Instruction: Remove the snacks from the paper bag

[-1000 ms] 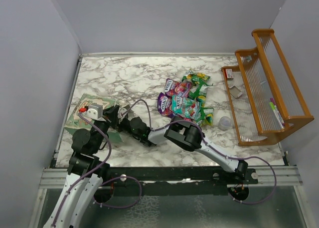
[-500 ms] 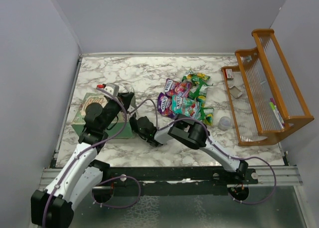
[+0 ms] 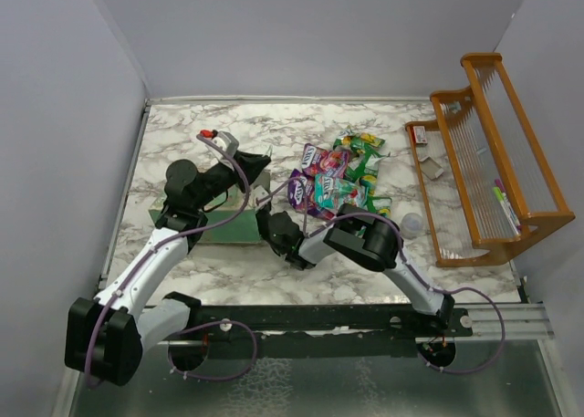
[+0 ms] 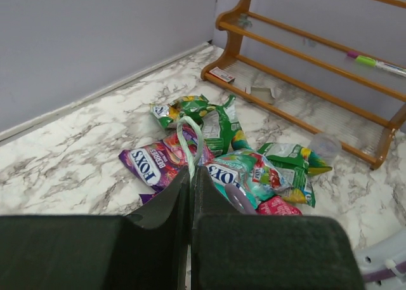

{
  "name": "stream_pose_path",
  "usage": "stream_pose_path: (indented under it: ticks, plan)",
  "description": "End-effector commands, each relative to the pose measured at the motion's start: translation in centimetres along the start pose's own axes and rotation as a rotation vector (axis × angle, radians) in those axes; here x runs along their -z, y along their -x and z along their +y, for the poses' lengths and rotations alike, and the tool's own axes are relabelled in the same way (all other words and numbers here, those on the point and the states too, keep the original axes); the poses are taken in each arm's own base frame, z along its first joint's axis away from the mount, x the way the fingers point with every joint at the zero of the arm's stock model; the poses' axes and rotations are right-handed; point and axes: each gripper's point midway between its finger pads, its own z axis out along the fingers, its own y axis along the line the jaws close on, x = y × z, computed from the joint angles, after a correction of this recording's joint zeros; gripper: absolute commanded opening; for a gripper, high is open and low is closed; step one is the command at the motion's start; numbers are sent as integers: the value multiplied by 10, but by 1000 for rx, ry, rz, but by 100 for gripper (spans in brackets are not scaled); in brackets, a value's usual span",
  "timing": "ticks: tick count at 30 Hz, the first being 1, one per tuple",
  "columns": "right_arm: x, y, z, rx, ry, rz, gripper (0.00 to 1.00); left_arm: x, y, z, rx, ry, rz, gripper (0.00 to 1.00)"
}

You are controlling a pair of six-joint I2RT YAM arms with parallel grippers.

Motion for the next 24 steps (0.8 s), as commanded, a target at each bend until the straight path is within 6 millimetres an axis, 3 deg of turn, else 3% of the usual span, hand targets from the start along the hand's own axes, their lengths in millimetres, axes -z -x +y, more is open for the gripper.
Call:
stream_pose_path:
  ticks: [1, 5, 9, 11, 14, 16, 19, 24]
  plan:
    - [5, 36, -13, 6, -80, -66, 71, 6, 22, -27, -70, -121, -39, 0]
    - [10, 33, -8, -7, -56, -44, 72, 45, -11, -20, -74, 22, 46, 0]
    - [16, 24, 10, -26, 6, -29, 76, 91, -47, -5, -70, 224, 98, 0]
    - [18, 23, 24, -18, 85, -46, 78, 110, -49, 11, -61, 367, 70, 0]
    - [22, 25, 47, -5, 216, -64, 80, 129, -36, 29, -93, 518, 29, 0]
    - [24, 23, 67, 33, 336, -62, 80, 131, -37, 29, -106, 517, 40, 0]
    - [29, 21, 92, 56, 487, -63, 81, 119, -37, 11, -108, 395, 24, 0]
    - [14, 3, 110, -4, 536, 3, 86, 107, -41, -2, -112, 287, 35, 0]
